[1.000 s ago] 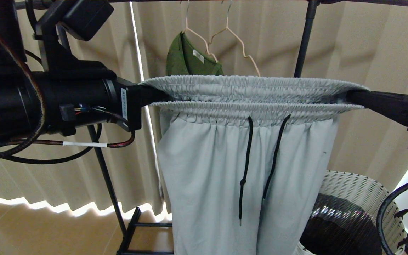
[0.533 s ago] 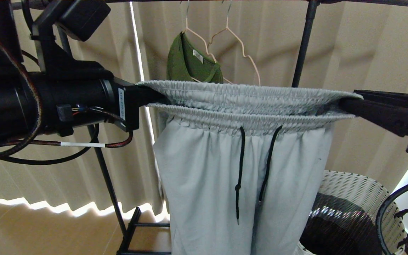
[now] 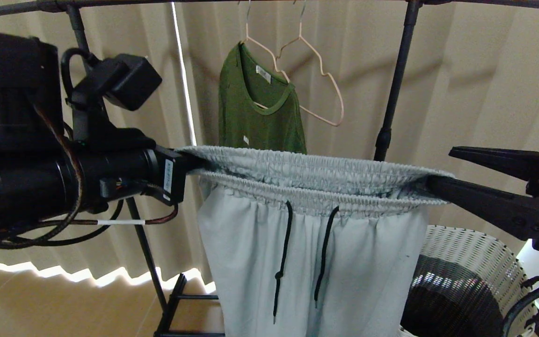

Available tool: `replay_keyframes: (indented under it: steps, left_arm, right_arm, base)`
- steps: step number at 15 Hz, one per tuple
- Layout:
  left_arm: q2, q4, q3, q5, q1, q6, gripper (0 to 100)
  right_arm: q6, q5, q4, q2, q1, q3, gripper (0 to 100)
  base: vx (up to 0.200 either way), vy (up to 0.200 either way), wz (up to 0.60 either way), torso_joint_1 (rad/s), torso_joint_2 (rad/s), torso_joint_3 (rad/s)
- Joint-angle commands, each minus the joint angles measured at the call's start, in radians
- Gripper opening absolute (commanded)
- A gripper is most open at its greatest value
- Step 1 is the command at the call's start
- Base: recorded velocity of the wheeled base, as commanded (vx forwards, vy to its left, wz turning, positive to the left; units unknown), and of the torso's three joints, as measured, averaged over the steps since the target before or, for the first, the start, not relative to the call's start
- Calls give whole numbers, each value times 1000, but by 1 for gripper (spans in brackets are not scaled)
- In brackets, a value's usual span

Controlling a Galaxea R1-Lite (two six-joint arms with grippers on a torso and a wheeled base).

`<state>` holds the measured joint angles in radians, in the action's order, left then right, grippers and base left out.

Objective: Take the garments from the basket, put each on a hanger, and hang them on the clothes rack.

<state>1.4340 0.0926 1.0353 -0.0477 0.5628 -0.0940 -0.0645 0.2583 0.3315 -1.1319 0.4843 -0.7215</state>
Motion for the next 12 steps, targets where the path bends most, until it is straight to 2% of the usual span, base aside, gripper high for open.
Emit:
replay_keyframes:
  steps: [1,4,7,8,10,11,12]
  left_arm:
    - [3,9,-54,0,-3,2,0]
    - [39,108,-58,0,-6,10,0]
    - [37,113,-63,-1,-11,7,0]
    - [-15,110,-87,-4,-43,-3,0]
    - [-118,110,-155,-4,-78,-4,0]
    - [-145,110,-170,-4,-89,-4,0]
    - [-227,108,-209,-4,-135,-4,0]
  right_arm:
    - [0,10,-6,29,4,14,100]
    - [2,13,-3,38,4,37,100]
    - [11,6,-8,37,-3,73,100]
    - [68,-1,-12,32,-32,97,100]
    - [233,-4,-9,35,-116,175,100]
    - [270,-13,-6,38,-130,192,100]
    - [390,-74,-2,54,-148,243,100]
  base:
    - [0,0,0,0,0,0]
    - [0,0,0,0,0,0]
    - [0,0,0,0,0,0]
    - [0,0,0,0,0,0]
    - [0,0,0,0,0,0]
    - [0,0,0,0,0,0]
    - [0,0,0,0,0,0]
